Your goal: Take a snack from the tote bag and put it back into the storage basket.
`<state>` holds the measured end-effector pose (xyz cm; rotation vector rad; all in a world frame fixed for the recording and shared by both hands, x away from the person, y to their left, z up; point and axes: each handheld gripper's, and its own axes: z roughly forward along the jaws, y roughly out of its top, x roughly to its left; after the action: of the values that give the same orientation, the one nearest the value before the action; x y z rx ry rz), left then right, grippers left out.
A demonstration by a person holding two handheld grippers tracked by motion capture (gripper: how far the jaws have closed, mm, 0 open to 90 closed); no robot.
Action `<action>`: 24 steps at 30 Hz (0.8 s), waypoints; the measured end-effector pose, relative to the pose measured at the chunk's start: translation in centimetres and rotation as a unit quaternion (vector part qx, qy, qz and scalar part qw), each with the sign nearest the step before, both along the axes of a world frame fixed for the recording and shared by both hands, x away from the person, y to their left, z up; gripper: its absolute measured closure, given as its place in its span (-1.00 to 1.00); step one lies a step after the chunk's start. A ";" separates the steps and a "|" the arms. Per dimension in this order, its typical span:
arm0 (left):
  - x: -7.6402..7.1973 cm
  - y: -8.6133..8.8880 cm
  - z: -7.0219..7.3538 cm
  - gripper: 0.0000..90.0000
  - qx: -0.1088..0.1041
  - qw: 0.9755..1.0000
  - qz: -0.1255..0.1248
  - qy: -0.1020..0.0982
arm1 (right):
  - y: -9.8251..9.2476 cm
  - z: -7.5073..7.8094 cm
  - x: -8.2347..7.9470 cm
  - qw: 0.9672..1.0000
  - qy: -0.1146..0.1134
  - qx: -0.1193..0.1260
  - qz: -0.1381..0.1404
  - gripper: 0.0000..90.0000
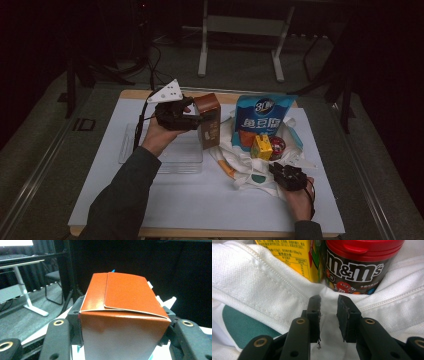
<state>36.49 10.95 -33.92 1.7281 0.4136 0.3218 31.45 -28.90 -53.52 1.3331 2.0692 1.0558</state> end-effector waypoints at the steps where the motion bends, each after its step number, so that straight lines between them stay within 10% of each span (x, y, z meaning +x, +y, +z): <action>1: 0.0 0.2 0.0 -0.05 -0.001 1.000 0.001 0.002 | 0.0 0.0 0.0 1.000 0.000 -0.001 0.000 0.61; 24: -0.2 3.3 -0.2 -0.05 -0.005 1.000 0.016 0.006 | -0.3 0.1 0.1 1.000 0.003 0.018 0.001 0.58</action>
<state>36.24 14.21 -34.14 1.7158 0.4520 0.3312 31.55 -29.22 -53.46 1.3537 2.0659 1.0966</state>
